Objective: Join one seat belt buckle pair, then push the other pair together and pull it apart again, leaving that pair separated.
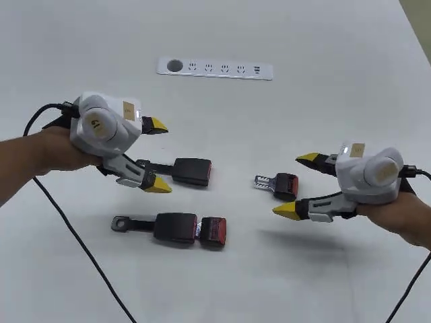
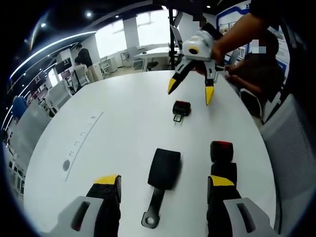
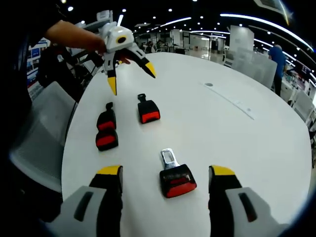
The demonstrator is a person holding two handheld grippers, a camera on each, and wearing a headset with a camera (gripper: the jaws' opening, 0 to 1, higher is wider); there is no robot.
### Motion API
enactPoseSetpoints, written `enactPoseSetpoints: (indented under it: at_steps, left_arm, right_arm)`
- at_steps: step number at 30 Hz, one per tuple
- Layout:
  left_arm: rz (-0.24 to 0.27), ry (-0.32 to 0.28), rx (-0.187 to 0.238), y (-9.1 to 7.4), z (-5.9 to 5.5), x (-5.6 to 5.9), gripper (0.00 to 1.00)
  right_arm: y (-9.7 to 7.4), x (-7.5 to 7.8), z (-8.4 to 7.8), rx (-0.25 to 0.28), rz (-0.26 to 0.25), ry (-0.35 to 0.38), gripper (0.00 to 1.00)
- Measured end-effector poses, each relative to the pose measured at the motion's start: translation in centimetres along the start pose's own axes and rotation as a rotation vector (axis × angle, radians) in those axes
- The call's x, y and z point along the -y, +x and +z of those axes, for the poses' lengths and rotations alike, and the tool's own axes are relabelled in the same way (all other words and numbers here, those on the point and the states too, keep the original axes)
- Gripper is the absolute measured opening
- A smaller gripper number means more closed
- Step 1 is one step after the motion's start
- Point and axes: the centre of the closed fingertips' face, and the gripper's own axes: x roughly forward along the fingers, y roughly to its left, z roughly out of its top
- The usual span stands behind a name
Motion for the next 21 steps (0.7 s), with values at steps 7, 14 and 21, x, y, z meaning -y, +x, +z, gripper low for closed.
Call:
enactPoseSetpoints:
  at_steps: [7,14,21]
  left_arm:
    - [-0.052,-0.016,-0.035,1.8,-1.4,0.2,0.7]
    - [-0.075,0.002,-0.055,3.4,-2.1,0.0,0.66]
    - [-0.108,-0.011,-0.049,4.6,-2.2,0.2,0.61]
  right_arm:
    - [0.7,0.5,-1.3,-0.04,0.017,0.007,0.67]
    - [0.9,1.0,-2.0,-0.077,0.05,-0.008,0.66]
    - [1.2,0.5,-2.3,-0.091,0.072,-0.015,0.63]
